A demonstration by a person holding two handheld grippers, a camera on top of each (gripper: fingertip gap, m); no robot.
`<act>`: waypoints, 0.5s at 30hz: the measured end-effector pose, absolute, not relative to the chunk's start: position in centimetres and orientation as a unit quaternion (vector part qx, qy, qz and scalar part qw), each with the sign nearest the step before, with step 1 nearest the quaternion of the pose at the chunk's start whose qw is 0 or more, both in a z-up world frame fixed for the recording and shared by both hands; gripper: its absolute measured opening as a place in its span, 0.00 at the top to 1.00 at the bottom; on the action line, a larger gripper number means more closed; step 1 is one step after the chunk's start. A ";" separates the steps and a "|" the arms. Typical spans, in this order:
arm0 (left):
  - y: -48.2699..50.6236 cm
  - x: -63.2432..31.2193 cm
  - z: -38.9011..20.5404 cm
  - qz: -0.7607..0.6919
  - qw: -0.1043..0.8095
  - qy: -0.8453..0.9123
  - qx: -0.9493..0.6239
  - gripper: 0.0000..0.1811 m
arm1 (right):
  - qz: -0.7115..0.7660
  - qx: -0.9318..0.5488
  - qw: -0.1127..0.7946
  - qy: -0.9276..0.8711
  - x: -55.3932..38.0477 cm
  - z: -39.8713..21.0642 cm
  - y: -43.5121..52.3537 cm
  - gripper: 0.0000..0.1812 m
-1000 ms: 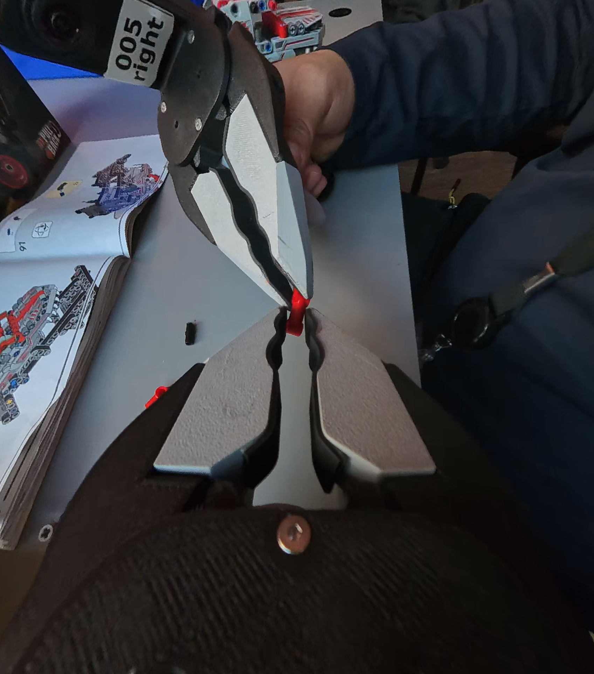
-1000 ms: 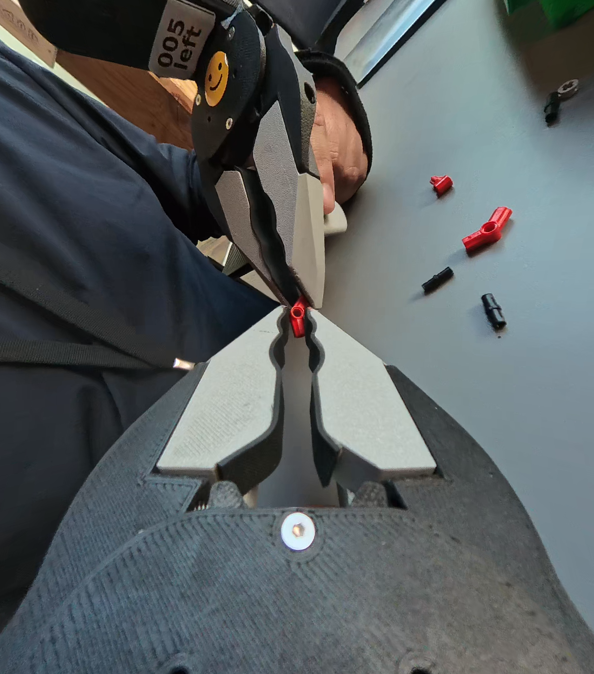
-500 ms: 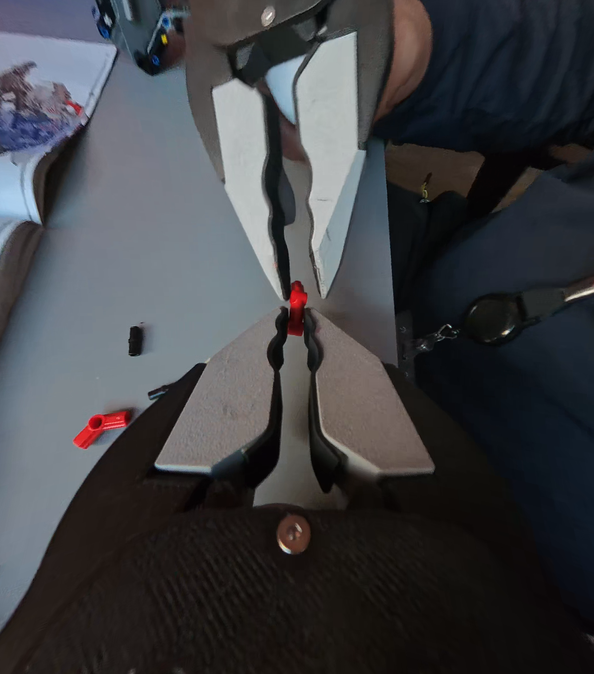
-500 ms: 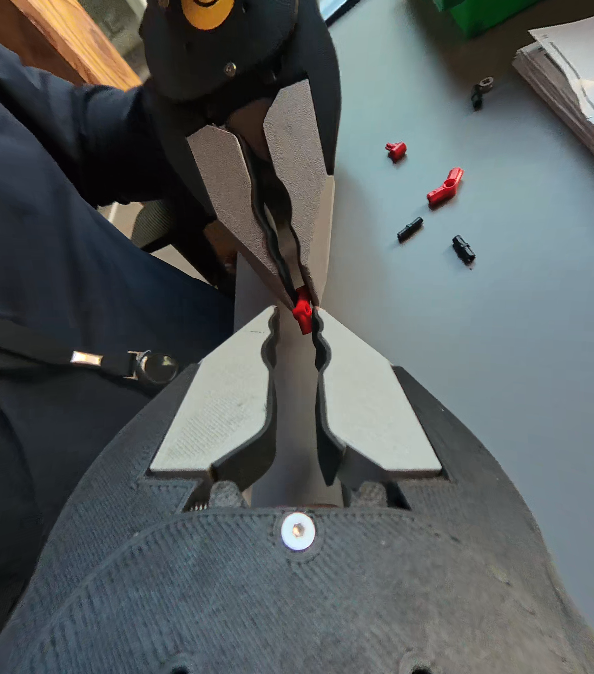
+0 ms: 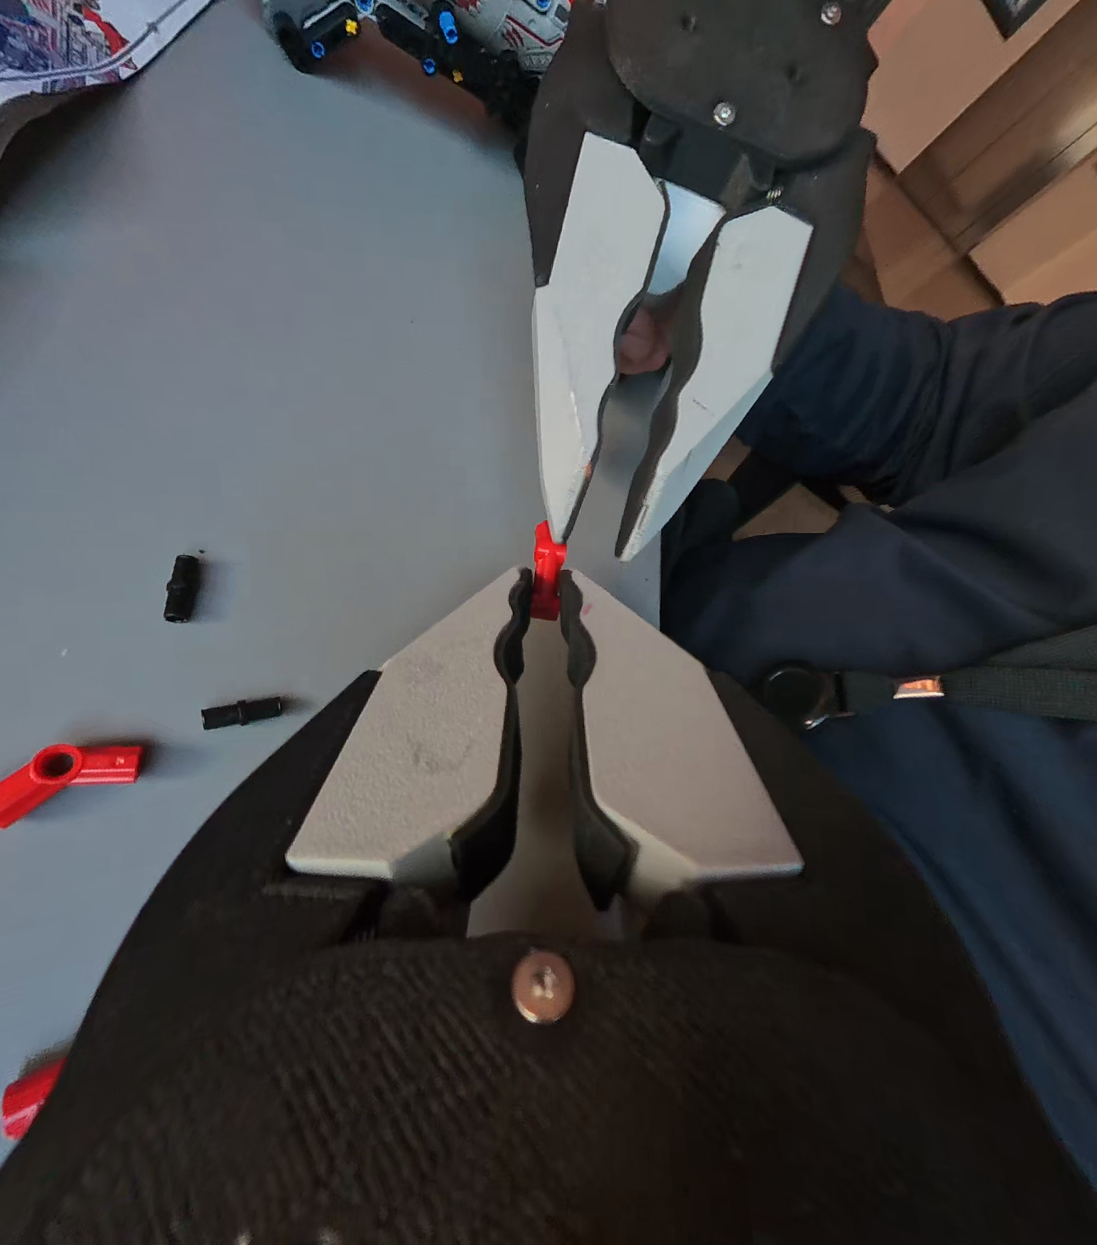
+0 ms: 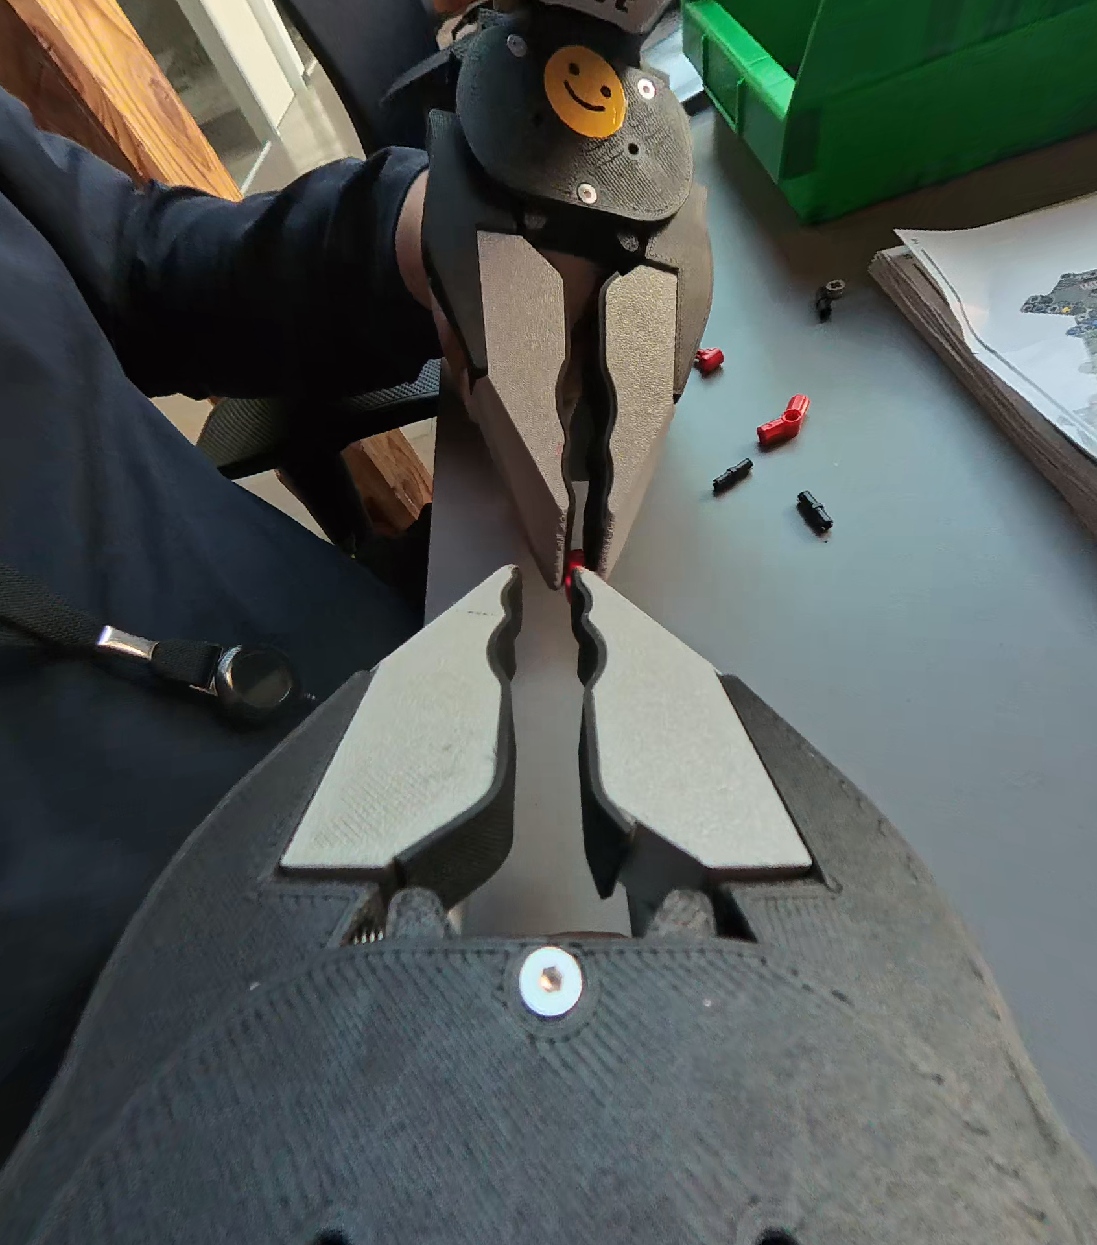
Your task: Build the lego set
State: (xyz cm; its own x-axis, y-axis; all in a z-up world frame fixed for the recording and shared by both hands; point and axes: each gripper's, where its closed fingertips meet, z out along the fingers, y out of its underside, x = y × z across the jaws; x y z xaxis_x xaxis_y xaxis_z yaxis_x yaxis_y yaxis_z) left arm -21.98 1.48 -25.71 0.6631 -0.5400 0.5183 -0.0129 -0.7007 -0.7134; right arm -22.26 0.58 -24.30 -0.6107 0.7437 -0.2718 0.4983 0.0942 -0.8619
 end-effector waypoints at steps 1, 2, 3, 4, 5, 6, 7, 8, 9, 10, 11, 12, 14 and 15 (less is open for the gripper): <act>1.5 -22.1 -25.6 -0.382 0.351 0.157 -0.840 0.98 | 0.520 -0.426 0.123 -0.730 -22.4 -24.3 0.8 0.94; 1.6 -22.3 -25.5 -0.387 0.353 0.149 -0.839 0.98 | 0.516 -0.426 0.130 -0.731 -22.6 -24.3 1.0 0.94; 1.7 -22.6 -25.4 -0.388 0.358 0.138 -0.838 0.98 | 0.514 -0.427 0.136 -0.731 -22.8 -24.3 1.2 0.94; 1.8 -23.0 -25.2 -0.387 0.366 0.127 -0.837 0.98 | 0.516 -0.426 0.137 -0.730 -22.9 -24.2 1.4 0.93; 1.9 -23.5 -25.1 -0.384 0.373 0.120 -0.836 0.98 | 0.521 -0.424 0.134 -0.729 -22.9 -24.1 1.5 0.93; 1.9 -23.9 -25.0 -0.380 0.381 0.112 -0.835 0.98 | 0.526 -0.421 0.130 -0.727 -23.0 -24.0 1.6 0.93; 1.9 -24.4 -24.7 -0.377 0.394 0.103 -0.832 0.98 | 0.531 -0.420 0.126 -0.725 -23.0 -23.9 1.6 0.93; 1.9 -24.8 -24.4 -0.378 0.405 0.094 -0.827 0.98 | 0.534 -0.418 0.123 -0.725 -23.1 -23.8 1.5 0.93; 1.9 -25.2 -24.2 -0.378 0.414 0.084 -0.824 0.98 | 0.534 -0.415 0.124 -0.726 -23.3 -23.8 1.5 0.93; 1.9 -25.6 -23.9 -0.378 0.424 0.075 -0.819 0.98 | 0.534 -0.412 0.126 -0.728 -23.4 -23.7 1.5 0.93; 1.9 -25.9 -23.6 -0.378 0.433 0.069 -0.815 0.98 | 0.535 -0.405 0.129 -0.730 -23.5 -23.7 1.4 0.93; 1.8 -26.1 -23.5 -0.380 0.439 0.065 -0.812 0.98 | 0.536 -0.396 0.134 -0.733 -23.5 -23.5 1.2 0.92; 1.5 -26.4 -22.8 -0.390 0.454 0.064 -0.799 0.98 | 0.539 -0.378 0.152 -0.737 -23.4 -23.2 1.0 0.92; 1.3 -26.5 -22.8 -0.395 0.453 0.061 -0.797 0.98 | 0.540 -0.373 0.164 -0.737 -23.3 -23.0 1.0 0.92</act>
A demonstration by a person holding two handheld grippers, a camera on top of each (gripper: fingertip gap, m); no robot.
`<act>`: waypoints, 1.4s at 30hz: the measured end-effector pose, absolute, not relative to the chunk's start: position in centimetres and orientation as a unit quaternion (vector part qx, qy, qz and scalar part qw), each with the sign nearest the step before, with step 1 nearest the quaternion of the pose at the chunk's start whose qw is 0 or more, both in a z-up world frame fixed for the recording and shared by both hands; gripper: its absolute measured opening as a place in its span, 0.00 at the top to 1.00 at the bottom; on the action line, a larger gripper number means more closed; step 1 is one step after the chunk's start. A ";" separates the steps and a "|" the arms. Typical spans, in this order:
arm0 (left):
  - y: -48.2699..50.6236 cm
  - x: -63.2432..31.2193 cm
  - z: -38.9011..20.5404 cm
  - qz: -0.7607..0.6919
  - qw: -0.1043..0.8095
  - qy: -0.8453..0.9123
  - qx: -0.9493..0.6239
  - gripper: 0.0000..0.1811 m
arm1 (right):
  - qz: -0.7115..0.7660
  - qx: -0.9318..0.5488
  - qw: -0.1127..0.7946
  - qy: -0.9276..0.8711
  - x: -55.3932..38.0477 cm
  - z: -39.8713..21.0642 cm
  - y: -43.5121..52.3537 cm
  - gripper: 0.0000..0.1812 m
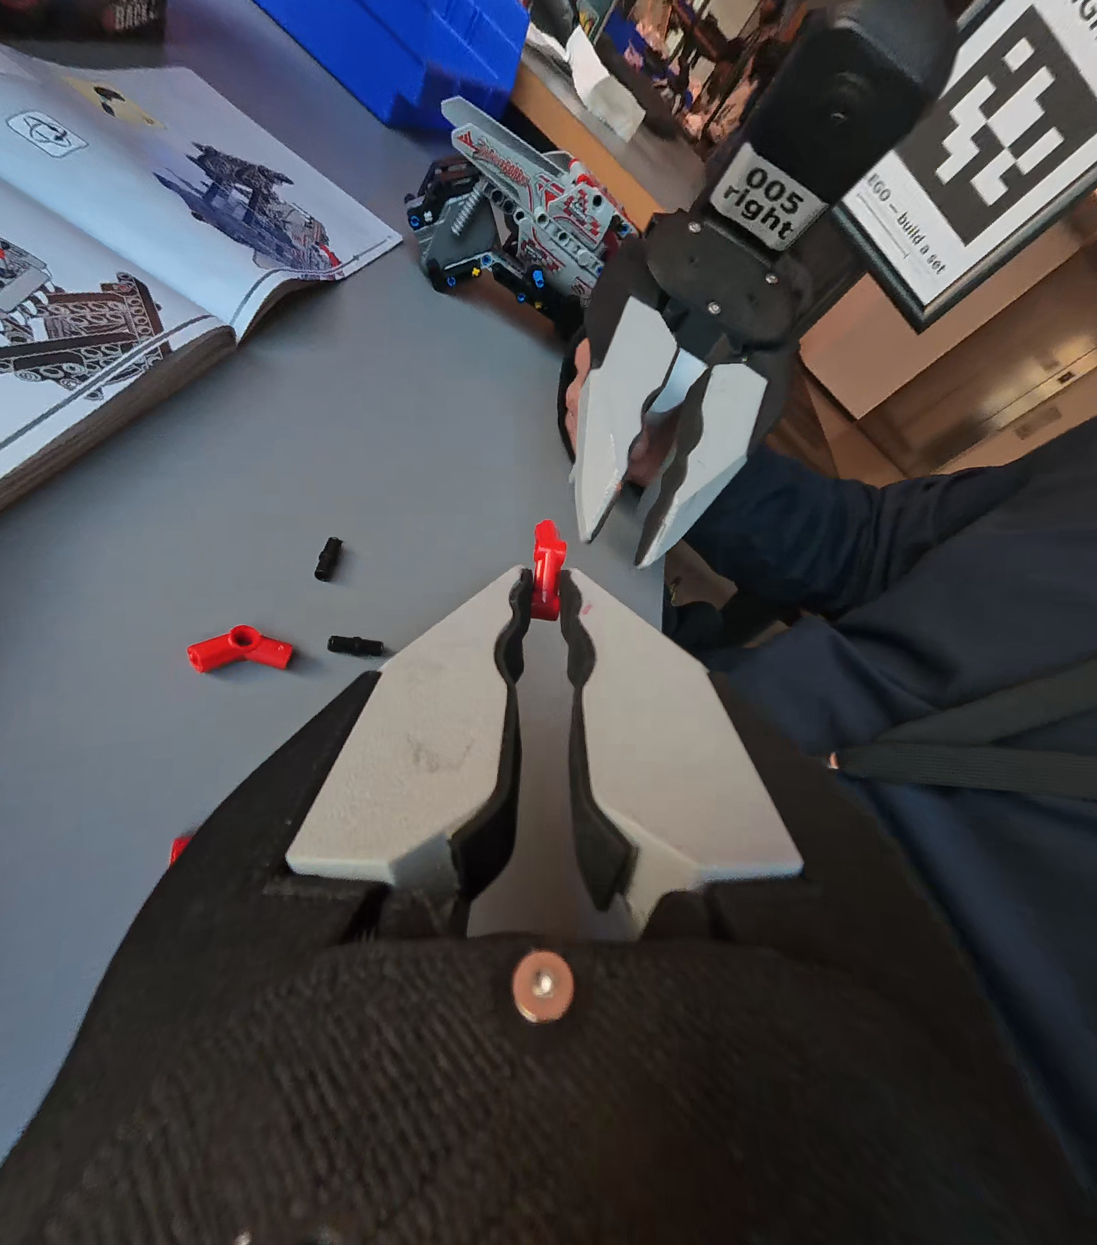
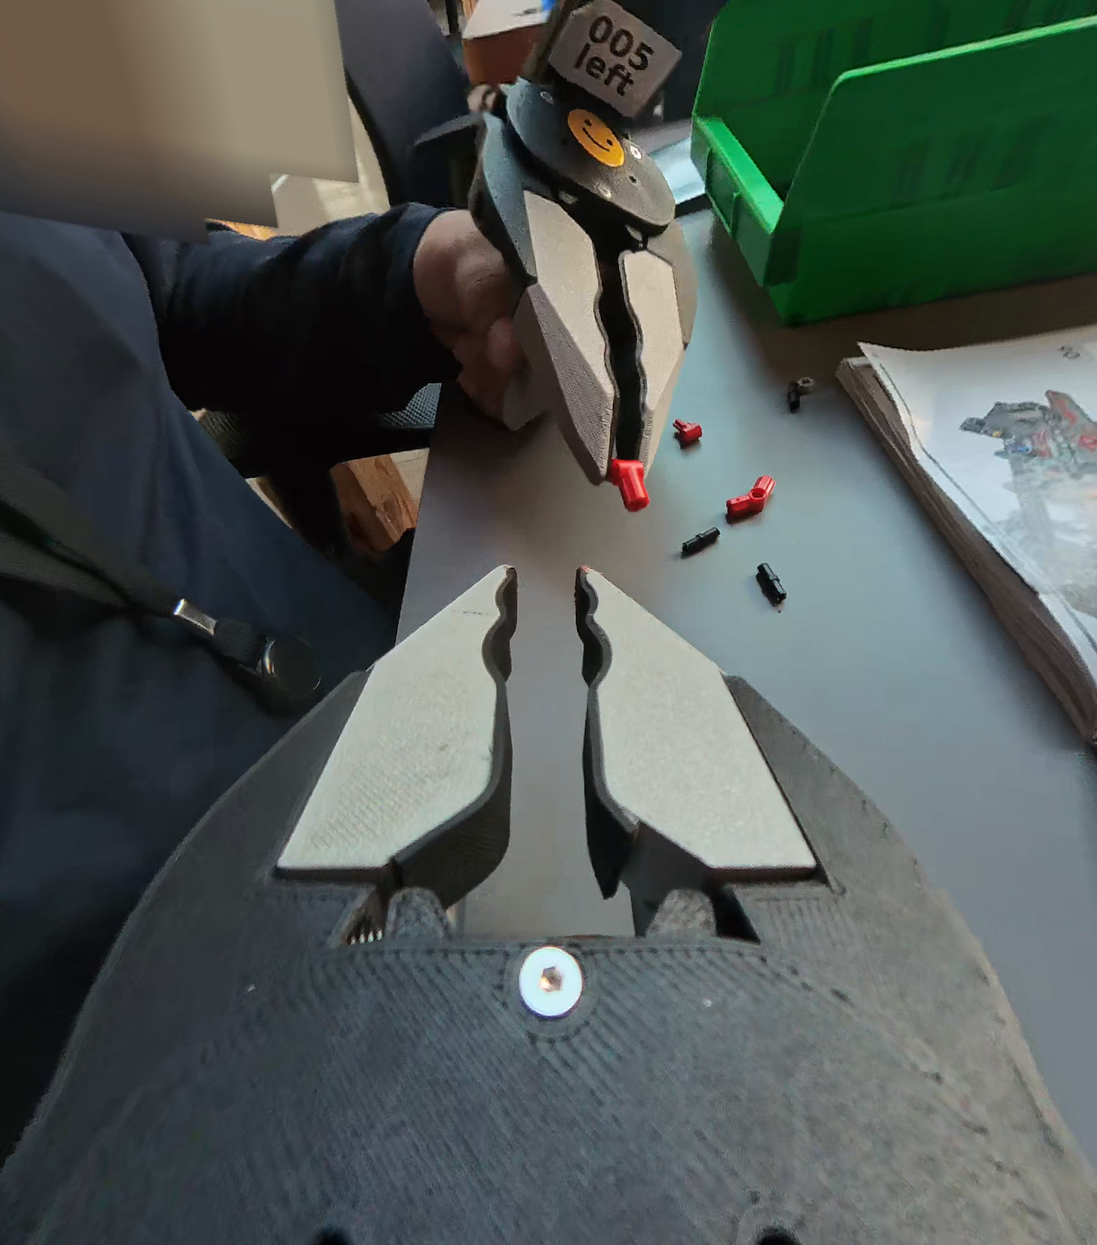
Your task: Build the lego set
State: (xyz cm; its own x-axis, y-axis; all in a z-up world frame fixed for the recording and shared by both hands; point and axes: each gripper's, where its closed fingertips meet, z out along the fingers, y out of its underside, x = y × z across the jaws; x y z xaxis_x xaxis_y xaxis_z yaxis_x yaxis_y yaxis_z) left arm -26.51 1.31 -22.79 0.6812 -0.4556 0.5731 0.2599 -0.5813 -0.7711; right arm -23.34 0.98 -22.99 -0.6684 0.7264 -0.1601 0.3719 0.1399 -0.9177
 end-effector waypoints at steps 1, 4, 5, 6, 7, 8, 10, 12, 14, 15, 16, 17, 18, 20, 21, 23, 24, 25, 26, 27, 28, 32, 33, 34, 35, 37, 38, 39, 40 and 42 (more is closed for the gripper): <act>1.2 -26.6 -22.6 -0.400 0.457 0.061 -0.792 0.98 | 0.543 -0.369 0.178 -0.733 -23.3 -22.7 1.1 0.91; 1.1 -27.0 -22.1 -0.407 0.471 0.054 -0.781 0.98 | 0.550 -0.376 0.229 -0.710 -23.5 -21.7 2.1 0.89; 1.1 -27.0 -22.0 -0.405 0.475 0.053 -0.780 0.98 | 0.547 -0.380 0.250 -0.702 -23.5 -21.4 2.5 0.88; 1.2 -27.2 -21.9 -0.399 0.480 0.050 -0.779 0.98 | 0.545 -0.384 0.272 -0.694 -23.4 -20.9 2.9 0.87; 1.2 -27.3 -21.8 -0.396 0.486 0.050 -0.778 0.98 | 0.549 -0.385 0.295 -0.680 -23.0 -19.9 3.0 0.85; 1.1 -27.4 -21.7 -0.395 0.490 0.050 -0.775 0.98 | 0.556 -0.385 0.321 -0.663 -22.4 -18.6 3.1 0.83; 1.0 -27.5 -21.4 -0.399 0.497 0.050 -0.769 0.98 | 0.536 -0.412 0.384 -0.629 -21.0 -16.0 5.1 0.81; 1.0 -27.5 -21.3 -0.407 0.498 0.048 -0.764 0.98 | 0.490 -0.465 0.443 -0.589 -19.1 -13.8 8.8 0.76; 0.9 -27.4 -21.3 -0.412 0.494 0.050 -0.764 0.98 | 0.434 -0.529 0.472 -0.556 -16.8 -12.7 13.1 0.65; 0.9 -27.3 -21.3 -0.413 0.493 0.053 -0.764 0.98 | 0.395 -0.566 0.476 -0.545 -15.4 -12.7 15.3 0.63; 0.9 -27.2 -21.3 -0.412 0.493 0.055 -0.764 0.98 | 0.355 -0.595 0.478 -0.540 -14.1 -12.9 17.2 0.61; 0.9 -27.2 -21.3 -0.410 0.494 0.057 -0.765 0.98 | 0.322 -0.614 0.480 -0.537 -12.9 -13.2 18.8 0.58; 0.9 -27.2 -21.3 -0.409 0.494 0.057 -0.765 0.98 | 0.292 -0.634 0.476 -0.535 -11.9 -13.6 20.4 0.57; 0.9 -27.2 -21.3 -0.409 0.494 0.057 -0.765 0.98 | 0.258 -0.679 0.436 -0.532 -10.7 -15.3 22.6 0.55; 0.9 -27.2 -21.3 -0.409 0.494 0.056 -0.766 0.98 | 0.256 -0.691 0.413 -0.536 -10.6 -16.2 23.1 0.55; 0.9 -27.2 -21.4 -0.407 0.494 0.056 -0.766 0.98 | 0.262 -0.707 0.371 -0.543 -10.9 -18.0 23.5 0.54; 0.9 -27.2 -21.4 -0.405 0.493 0.055 -0.767 0.98 | 0.266 -0.710 0.354 -0.547 -11.2 -18.8 23.6 0.53; 1.0 -27.2 -21.4 -0.404 0.493 0.055 -0.768 0.98 | 0.264 -0.712 0.344 -0.553 -11.5 -19.5 23.7 0.53; 1.0 -27.2 -21.5 -0.403 0.493 0.056 -0.769 0.98 | 0.254 -0.714 0.337 -0.559 -11.7 -20.1 23.9 0.53; 1.0 -27.2 -21.5 -0.402 0.492 0.056 -0.770 0.98 | 0.241 -0.715 0.329 -0.568 -11.8 -20.7 24.1 0.55; 1.0 -27.2 -21.6 -0.402 0.491 0.056 -0.771 0.98 | 0.228 -0.714 0.319 -0.580 -11.8 -21.2 24.2 0.56; 1.0 -27.1 -21.7 -0.402 0.487 0.057 -0.773 0.98 | 0.179 -0.705 0.272 -0.630 -11.7 -22.9 24.6 0.62; 1.0 -27.1 -21.7 -0.402 0.486 0.057 -0.774 0.98 | 0.173 -0.700 0.262 -0.641 -11.7 -23.0 24.5 0.63; 1.0 -27.1 -21.7 -0.401 0.486 0.058 -0.774 0.98 | 0.172 -0.694 0.256 -0.651 -11.7 -23.0 24.5 0.64; 1.0 -27.1 -21.7 -0.401 0.486 0.058 -0.774 0.98 | 0.173 -0.685 0.251 -0.662 -11.7 -23.0 24.3 0.64; 1.0 -27.1 -21.7 -0.402 0.487 0.058 -0.773 0.98 | 0.179 -0.657 0.241 -0.692 -11.9 -23.0 23.6 0.64; 1.0 -27.1 -21.7 -0.403 0.487 0.058 -0.773 0.98 | 0.184 -0.638 0.237 -0.709 -11.9 -23.0 23.1 0.64; 1.0 -27.1 -21.6 -0.404 0.487 0.058 -0.772 0.98 | 0.189 -0.619 0.232 -0.726 -12.0 -23.0 22.5 0.64; 1.0 -27.1 -21.6 -0.405 0.487 0.058 -0.772 0.98 | 0.194 -0.601 0.226 -0.742 -12.1 -23.0 22.0 0.64; 0.9 -27.0 -21.6 -0.406 0.487 0.059 -0.771 0.98 | 0.202 -0.568 0.216 -0.768 -12.4 -23.0 21.1 0.64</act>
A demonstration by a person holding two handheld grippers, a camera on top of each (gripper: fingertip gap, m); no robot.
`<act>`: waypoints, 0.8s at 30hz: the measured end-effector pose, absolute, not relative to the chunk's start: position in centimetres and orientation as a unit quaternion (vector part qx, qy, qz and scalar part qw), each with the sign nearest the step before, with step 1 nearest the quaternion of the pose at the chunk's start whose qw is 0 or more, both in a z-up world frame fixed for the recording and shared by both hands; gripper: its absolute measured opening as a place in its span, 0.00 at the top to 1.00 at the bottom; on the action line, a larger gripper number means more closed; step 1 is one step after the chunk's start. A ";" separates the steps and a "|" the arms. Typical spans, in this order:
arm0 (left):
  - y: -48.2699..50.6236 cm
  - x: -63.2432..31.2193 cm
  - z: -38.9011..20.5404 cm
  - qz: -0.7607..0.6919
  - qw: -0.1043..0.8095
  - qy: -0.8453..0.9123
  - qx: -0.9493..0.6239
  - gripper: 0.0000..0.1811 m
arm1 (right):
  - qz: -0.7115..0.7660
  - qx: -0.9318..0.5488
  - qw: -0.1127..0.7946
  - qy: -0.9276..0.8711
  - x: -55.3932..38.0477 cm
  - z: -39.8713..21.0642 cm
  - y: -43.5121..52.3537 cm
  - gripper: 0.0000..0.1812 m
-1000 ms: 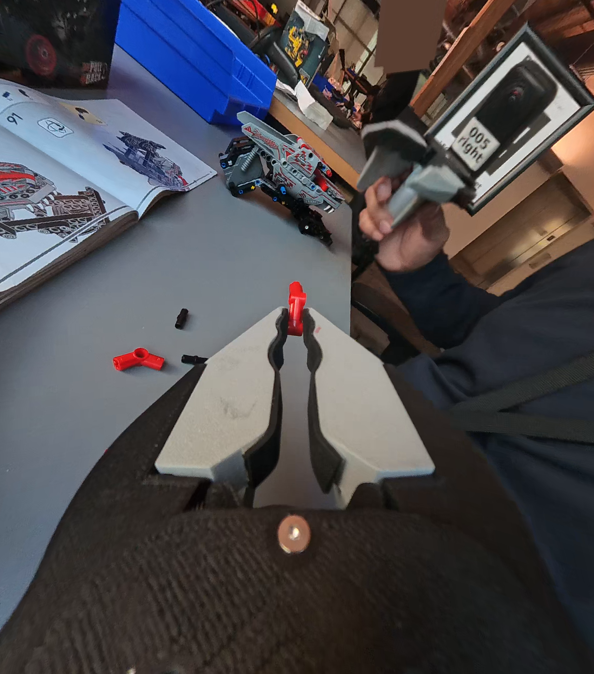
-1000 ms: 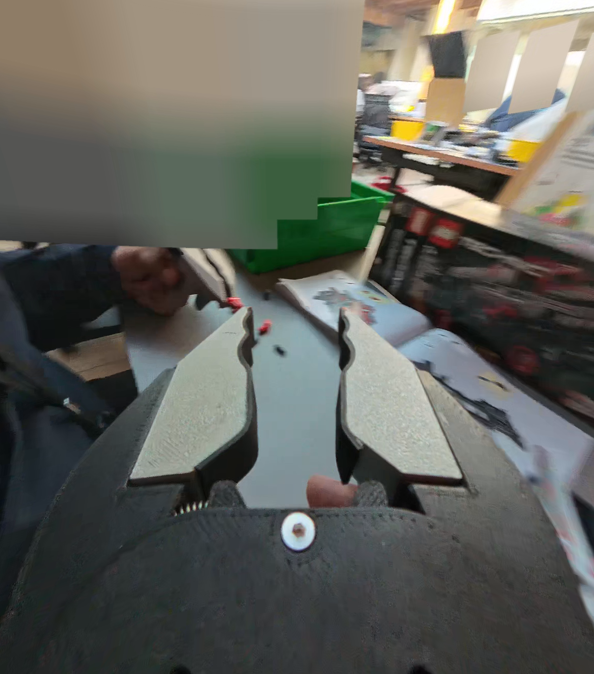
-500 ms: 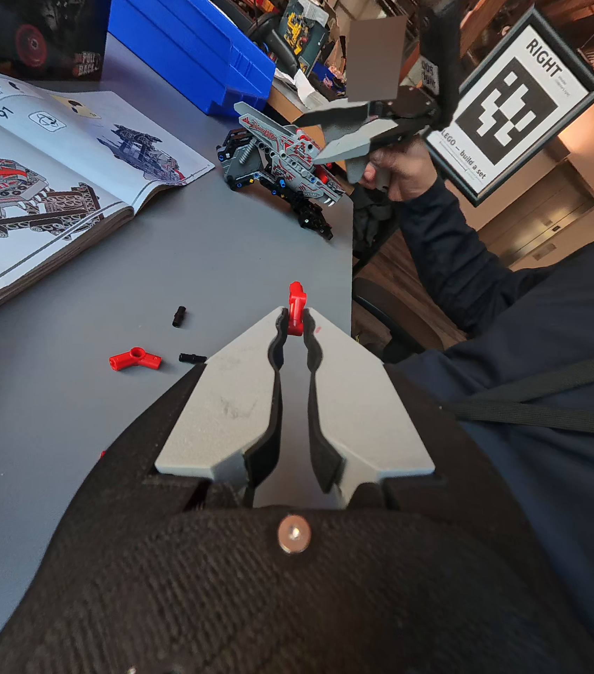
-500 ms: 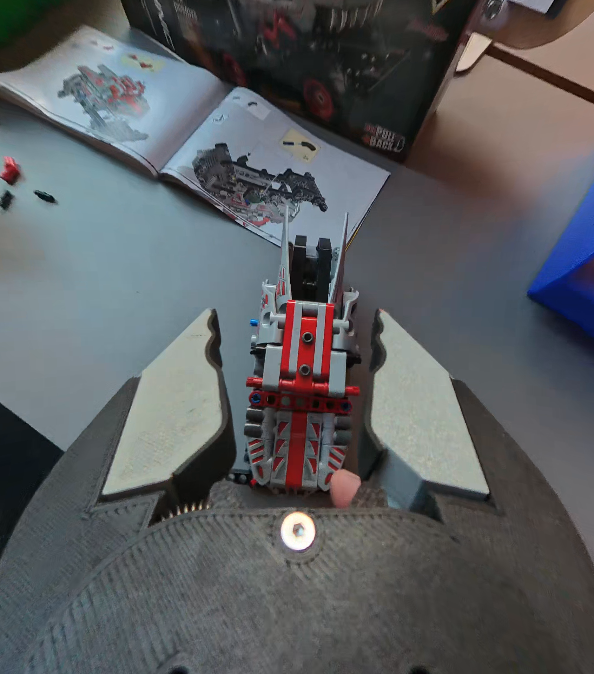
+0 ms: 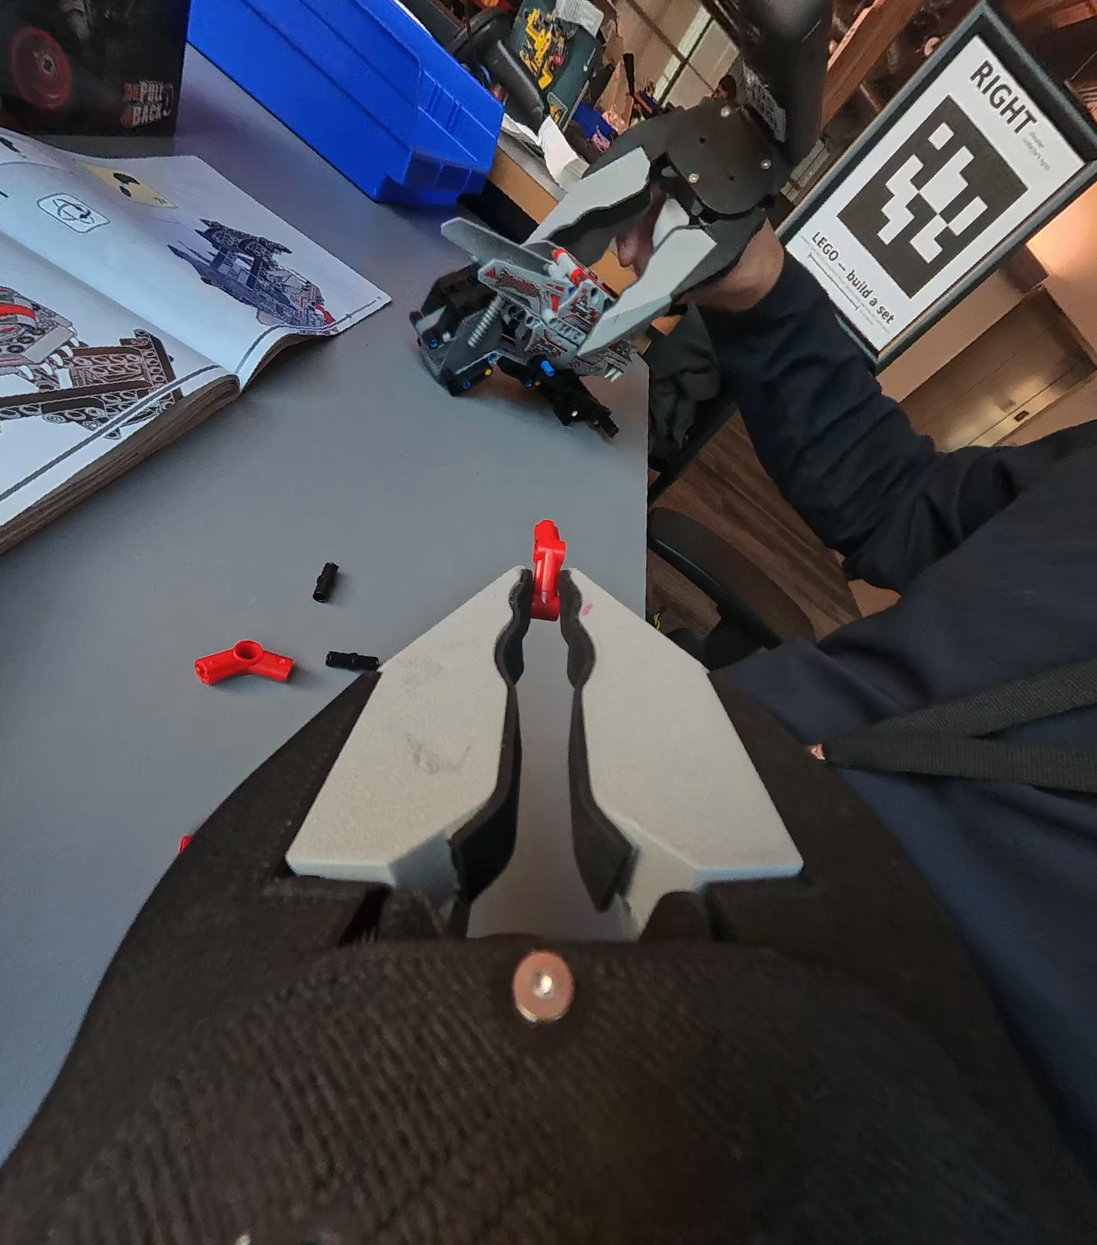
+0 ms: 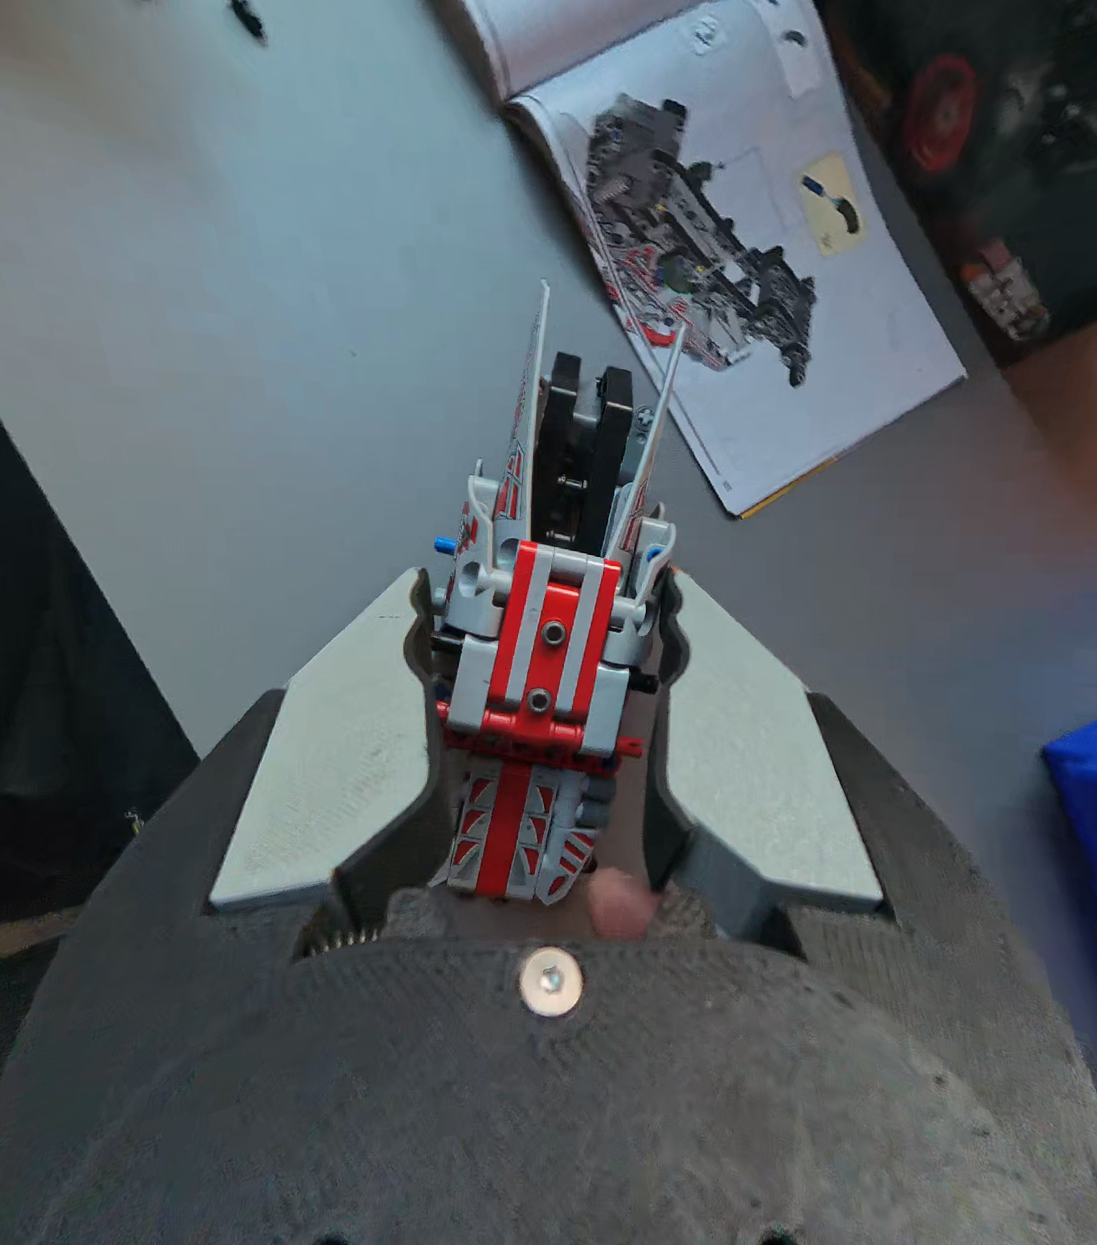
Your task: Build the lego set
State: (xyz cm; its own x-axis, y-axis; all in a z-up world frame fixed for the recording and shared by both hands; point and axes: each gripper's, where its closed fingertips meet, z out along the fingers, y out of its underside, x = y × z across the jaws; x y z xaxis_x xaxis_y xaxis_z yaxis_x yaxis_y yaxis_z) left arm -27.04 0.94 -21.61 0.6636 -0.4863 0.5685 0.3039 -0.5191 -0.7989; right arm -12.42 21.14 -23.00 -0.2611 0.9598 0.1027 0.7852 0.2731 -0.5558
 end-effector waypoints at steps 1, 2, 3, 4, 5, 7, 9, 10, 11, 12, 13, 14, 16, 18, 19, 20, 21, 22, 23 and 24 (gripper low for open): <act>0.9 -27.0 -21.6 -0.406 0.487 0.060 -0.771 0.98 | 0.206 -0.557 0.213 -0.776 -12.7 -23.0 20.8 0.64; 0.9 -27.0 -21.6 -0.405 0.487 0.060 -0.771 0.98 | 0.210 -0.548 0.210 -0.782 -13.1 -23.0 20.5 0.64; 0.9 -27.0 -21.6 -0.405 0.487 0.060 -0.771 0.98 | 0.216 -0.540 0.208 -0.786 -13.5 -23.0 20.2 0.64; 0.9 -27.0 -21.6 -0.405 0.487 0.060 -0.772 0.98 | 0.221 -0.531 0.207 -0.791 -14.0 -23.0 19.9 0.64; 0.9 -27.0 -21.6 -0.405 0.487 0.060 -0.771 0.98 | 0.225 -0.521 0.206 -0.797 -14.4 -23.0 19.5 0.64; 0.9 -27.0 -21.6 -0.405 0.489 0.060 -0.771 0.98 | 0.229 -0.503 0.203 -0.808 -15.1 -22.9 18.8 0.64; 0.9 -27.1 -21.5 -0.406 0.489 0.059 -0.770 0.98 | 0.232 -0.493 0.200 -0.814 -15.9 -22.9 18.3 0.64; 0.9 -27.1 -21.6 -0.406 0.488 0.060 -0.770 0.98 | 0.233 -0.490 0.199 -0.816 -16.2 -22.9 18.1 0.64; 0.9 -27.1 -21.5 -0.407 0.488 0.060 -0.770 0.98 | 0.234 -0.490 0.198 -0.816 -16.4 -22.9 18.0 0.64; 0.9 -27.0 -21.5 -0.408 0.489 0.060 -0.769 0.98 | 0.234 -0.490 0.196 -0.816 -16.5 -22.9 18.0 0.64; 0.9 -27.0 -21.4 -0.408 0.490 0.061 -0.768 0.98 | 0.237 -0.492 0.197 -0.814 -16.5 -22.8 17.9 0.64; 0.8 -27.1 -21.4 -0.409 0.490 0.060 -0.767 0.98 | 0.243 -0.493 0.203 -0.810 -16.5 -22.6 17.9 0.64; 0.8 -27.0 -21.4 -0.411 0.491 0.061 -0.766 0.98 | 0.258 -0.498 0.222 -0.797 -16.4 -21.8 18.1 0.64; 0.8 -27.0 -21.4 -0.412 0.491 0.061 -0.766 0.98 | 0.270 -0.505 0.239 -0.784 -16.1 -21.0 18.3 0.65; 0.8 -27.0 -21.4 -0.412 0.491 0.062 -0.766 0.98 | 0.274 -0.510 0.247 -0.777 -15.8 -20.6 18.4 0.65; 0.8 -27.0 -21.3 -0.412 0.491 0.062 -0.765 0.98 | 0.276 -0.515 0.254 -0.770 -15.4 -20.4 18.6 0.65; 0.8 -27.0 -21.3 -0.412 0.491 0.062 -0.765 0.98 | 0.276 -0.521 0.260 -0.764 -15.0 -20.3 18.9 0.65; 0.7 -27.0 -21.3 -0.413 0.491 0.062 -0.764 0.98 | 0.274 -0.528 0.265 -0.759 -14.6 -20.3 19.3 0.65; 0.7 -27.0 -21.3 -0.414 0.491 0.062 -0.763 0.98 | 0.274 -0.535 0.268 -0.753 -14.1 -20.2 19.6 0.64; 0.7 -27.0 -21.3 -0.416 0.491 0.062 -0.763 0.98 | 0.279 -0.541 0.272 -0.745 -13.6 -20.2 19.8 0.64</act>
